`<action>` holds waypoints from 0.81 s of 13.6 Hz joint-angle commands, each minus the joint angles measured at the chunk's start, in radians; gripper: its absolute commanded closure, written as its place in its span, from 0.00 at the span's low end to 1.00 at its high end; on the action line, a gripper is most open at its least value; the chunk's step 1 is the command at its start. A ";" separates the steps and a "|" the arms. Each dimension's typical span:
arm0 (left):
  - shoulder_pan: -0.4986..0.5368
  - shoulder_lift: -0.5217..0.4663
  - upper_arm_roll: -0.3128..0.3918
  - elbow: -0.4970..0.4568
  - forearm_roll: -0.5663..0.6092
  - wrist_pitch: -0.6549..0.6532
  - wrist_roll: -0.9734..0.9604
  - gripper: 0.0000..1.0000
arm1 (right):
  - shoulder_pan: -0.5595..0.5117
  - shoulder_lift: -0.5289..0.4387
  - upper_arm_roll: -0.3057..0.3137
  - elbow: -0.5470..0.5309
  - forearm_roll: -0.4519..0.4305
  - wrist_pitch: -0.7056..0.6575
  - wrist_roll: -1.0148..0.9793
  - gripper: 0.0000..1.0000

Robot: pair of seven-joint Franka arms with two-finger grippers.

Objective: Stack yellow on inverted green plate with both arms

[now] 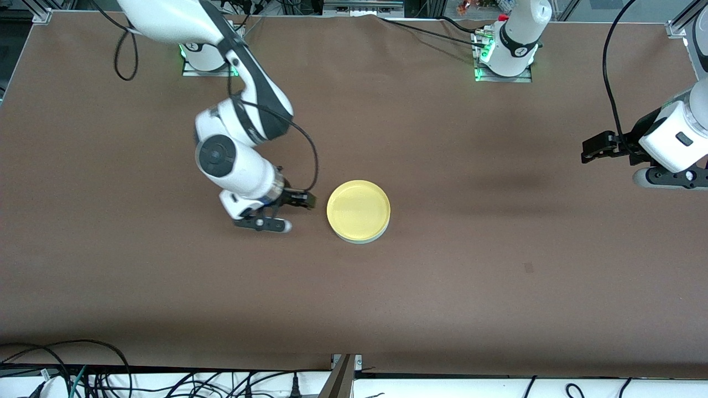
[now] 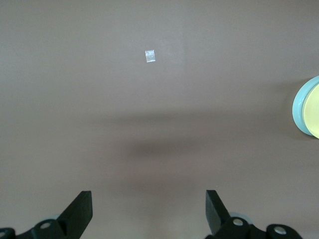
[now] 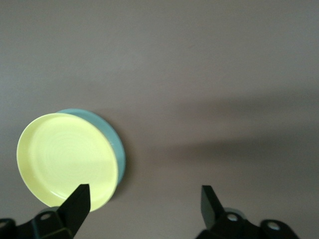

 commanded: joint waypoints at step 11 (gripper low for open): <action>0.003 0.007 0.003 0.013 -0.018 -0.004 0.022 0.00 | -0.421 -0.572 -0.036 -0.275 -0.178 -0.391 -0.488 0.00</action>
